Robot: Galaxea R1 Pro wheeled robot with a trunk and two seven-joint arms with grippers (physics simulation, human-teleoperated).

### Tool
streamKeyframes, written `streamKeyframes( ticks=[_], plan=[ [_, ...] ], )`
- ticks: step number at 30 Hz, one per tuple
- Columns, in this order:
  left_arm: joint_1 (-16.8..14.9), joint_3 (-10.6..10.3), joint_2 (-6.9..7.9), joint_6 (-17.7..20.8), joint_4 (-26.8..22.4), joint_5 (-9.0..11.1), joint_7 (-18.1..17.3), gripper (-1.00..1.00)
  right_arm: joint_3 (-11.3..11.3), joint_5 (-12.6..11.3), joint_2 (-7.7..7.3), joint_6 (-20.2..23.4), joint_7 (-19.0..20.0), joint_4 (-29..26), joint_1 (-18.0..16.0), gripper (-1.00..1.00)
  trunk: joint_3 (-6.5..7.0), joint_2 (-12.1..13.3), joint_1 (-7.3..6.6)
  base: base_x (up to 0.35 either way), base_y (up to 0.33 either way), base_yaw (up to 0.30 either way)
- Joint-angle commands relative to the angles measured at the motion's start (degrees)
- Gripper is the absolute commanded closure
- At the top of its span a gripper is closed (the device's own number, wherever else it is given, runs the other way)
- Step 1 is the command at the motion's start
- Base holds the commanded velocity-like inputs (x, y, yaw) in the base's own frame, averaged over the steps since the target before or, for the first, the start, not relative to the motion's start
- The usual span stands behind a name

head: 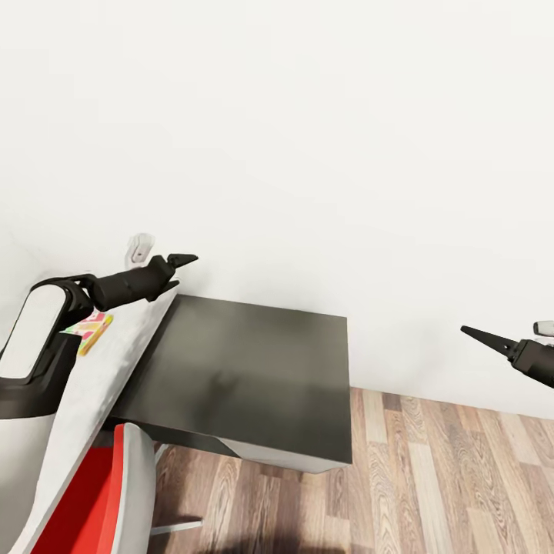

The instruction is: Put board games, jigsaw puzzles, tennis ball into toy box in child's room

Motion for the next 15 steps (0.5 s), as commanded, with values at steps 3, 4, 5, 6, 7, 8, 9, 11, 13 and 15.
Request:
streamKeyframes(
  ticks=[3,4,5,6,7,8,9,11,13,15],
  plan=[
    [0.24,1.69,2.40,-0.06,0.17,0.70,0.50,-1.00,0.02,0.15,0.01,0.20,0.27,0.00,-0.04,-1.00,-0.09,-0.10,0.03,0.000,0.000,-0.005],
    [0.26,2.11,2.79,-0.05,0.28,0.70,0.49,-1.00,0.04,0.15,0.00,0.20,0.27,0.00,-0.04,-1.00,-0.09,-0.10,0.03,0.000,0.000,-0.002],
    [0.26,2.11,2.79,-0.05,0.28,0.70,0.49,-1.00,0.04,0.15,0.00,0.20,0.27,0.00,-0.04,-1.00,-0.09,-0.10,0.03,0.000,0.000,-0.002],
    [0.25,2.47,3.19,-0.03,0.42,0.67,0.49,-1.00,0.05,0.15,0.00,0.20,0.27,0.00,-0.04,-1.00,-0.09,-0.10,0.03,0.000,0.000,-0.002],
    [0.18,2.80,3.67,0.00,0.61,0.65,0.50,-1.00,0.06,0.15,0.00,0.20,0.27,0.00,-0.03,-1.00,-0.09,-0.10,0.03,0.000,0.000,-0.001],
    [0.11,3.10,4.28,0.02,0.90,0.64,0.49,-1.00,0.06,0.15,0.00,0.20,0.27,0.00,-0.03,-1.00,-0.09,-0.10,0.03,0.000,0.000,-0.001],
    [0.01,3.39,5.02,0.04,1.33,0.62,0.47,-1.00,0.07,0.15,-0.01,0.20,0.27,0.00,-0.03,-1.00,-0.09,-0.10,0.03,0.000,0.000,0.000],
    [-0.08,3.67,5.84,0.03,1.91,0.61,0.45,-1.00,0.07,0.15,-0.01,0.20,0.27,0.00,-0.03,-1.00,-0.09,-0.10,0.03,0.000,0.000,0.000],
    [-0.32,4.33,7.55,0.03,3.37,0.63,0.38,-1.00,0.11,0.15,0.02,0.20,0.27,0.00,-0.03,-1.00,-0.09,-0.10,0.03,0.000,0.000,0.000],
    [-0.49,4.78,8.39,0.03,4.31,0.62,0.36,-1.00,0.14,0.15,0.03,0.20,0.27,0.00,-0.03,-1.00,-0.09,-0.10,0.03,0.000,0.000,0.000]
  ],
)
